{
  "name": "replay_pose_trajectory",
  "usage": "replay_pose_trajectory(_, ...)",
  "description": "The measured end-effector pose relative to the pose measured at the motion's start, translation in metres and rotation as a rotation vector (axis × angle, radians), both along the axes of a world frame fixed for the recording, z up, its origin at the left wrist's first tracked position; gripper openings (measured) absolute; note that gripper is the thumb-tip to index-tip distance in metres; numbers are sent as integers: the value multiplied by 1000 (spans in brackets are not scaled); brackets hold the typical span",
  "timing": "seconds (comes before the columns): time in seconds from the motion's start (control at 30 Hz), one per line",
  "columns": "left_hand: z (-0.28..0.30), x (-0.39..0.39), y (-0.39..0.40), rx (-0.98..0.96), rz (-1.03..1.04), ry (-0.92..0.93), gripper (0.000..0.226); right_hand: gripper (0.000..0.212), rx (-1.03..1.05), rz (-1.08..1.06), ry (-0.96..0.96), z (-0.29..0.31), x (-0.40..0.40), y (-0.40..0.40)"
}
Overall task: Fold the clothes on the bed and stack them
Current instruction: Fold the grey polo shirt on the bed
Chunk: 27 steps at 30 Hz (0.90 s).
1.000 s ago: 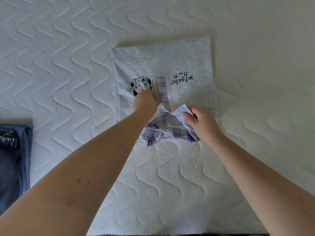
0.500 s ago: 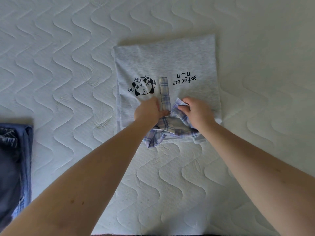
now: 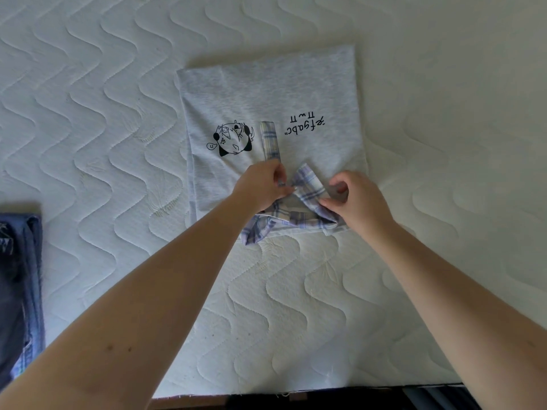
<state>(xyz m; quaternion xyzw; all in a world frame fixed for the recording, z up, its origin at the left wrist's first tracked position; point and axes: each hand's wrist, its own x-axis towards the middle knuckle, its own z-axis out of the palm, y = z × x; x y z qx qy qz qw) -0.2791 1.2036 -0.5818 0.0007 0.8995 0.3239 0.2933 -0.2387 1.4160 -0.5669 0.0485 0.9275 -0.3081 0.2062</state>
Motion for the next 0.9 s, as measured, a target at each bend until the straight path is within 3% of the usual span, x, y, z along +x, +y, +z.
replay_pose_trajectory(0.17, 18, 19, -14, 107, 99, 82, 18, 15, -62, -67, 170, 7, 19, -7)
replay_pose_trajectory(0.3, 27, 42, -53, 161, 53, 55, 20, 37, -269, 158, 114, 11, 23, -30)
replay_pose_trajectory(0.4, 24, 62, -72, 116, -26, -12, 28, 53, -111, 423, 104, 2, 24, -53)
replay_pose_trajectory(0.47, 17, 72, -77, 81, -29, -30, 20, 43, 3, 500, 170, -3, 23, -65)
replay_pose_trajectory(0.53, 11, 76, -78, 78, 81, -18, 7, 25, 37, 498, 211, -5, 16, -71)
replay_pose_trajectory(0.67, 9, 75, -73, 144, 295, 27, 4, 24, -13, 407, 125, -1, -8, -79)
replay_pose_trajectory(0.77, 14, 73, -70, 226, 251, -10, 13, 24, -57, 313, 92, 2, -25, -85)
replay_pose_trajectory(0.9, 12, 67, -72, 5, 137, -25, 15, 31, 14, 255, 77, -5, -40, -94)
